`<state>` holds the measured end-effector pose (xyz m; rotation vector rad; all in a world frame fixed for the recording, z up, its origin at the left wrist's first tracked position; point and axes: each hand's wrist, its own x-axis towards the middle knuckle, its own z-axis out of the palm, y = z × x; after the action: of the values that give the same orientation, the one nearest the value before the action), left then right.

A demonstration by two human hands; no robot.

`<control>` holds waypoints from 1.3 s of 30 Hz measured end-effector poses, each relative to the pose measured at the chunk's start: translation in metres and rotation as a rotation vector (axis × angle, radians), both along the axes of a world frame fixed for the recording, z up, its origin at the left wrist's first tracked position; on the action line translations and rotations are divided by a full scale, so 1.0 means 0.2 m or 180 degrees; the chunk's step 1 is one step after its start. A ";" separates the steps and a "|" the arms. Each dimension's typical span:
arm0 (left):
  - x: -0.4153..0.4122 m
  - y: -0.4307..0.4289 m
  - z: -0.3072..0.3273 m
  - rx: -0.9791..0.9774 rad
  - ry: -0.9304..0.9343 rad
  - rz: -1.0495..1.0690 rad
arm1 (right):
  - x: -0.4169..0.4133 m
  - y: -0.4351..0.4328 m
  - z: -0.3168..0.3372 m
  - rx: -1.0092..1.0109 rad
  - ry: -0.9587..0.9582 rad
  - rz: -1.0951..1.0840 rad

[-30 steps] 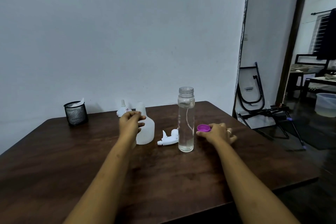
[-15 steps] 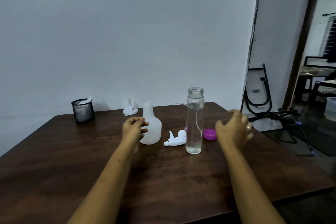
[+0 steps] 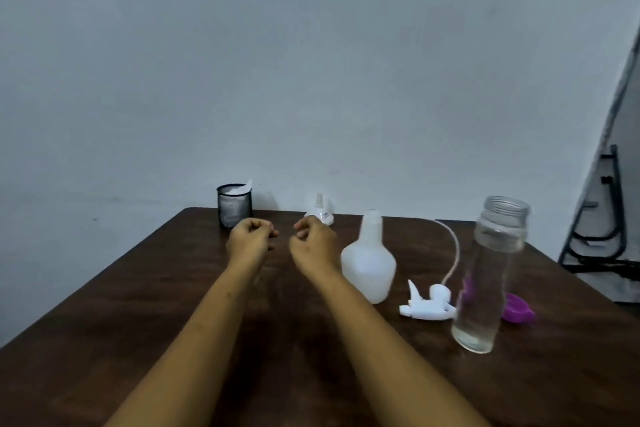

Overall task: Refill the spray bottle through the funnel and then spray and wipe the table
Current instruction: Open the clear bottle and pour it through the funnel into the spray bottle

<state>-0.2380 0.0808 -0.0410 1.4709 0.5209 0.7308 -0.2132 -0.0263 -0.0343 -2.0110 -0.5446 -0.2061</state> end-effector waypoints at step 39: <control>0.27 -0.01 -0.09 0.0868 0.0175 -0.1464 | 0.25 0.04 0.44 0.0984 0.0833 0.0100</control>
<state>-0.1847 0.0781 -0.0582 1.7868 0.1118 0.4059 -0.1634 -0.0175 0.0541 -1.6945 -0.3533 -0.0049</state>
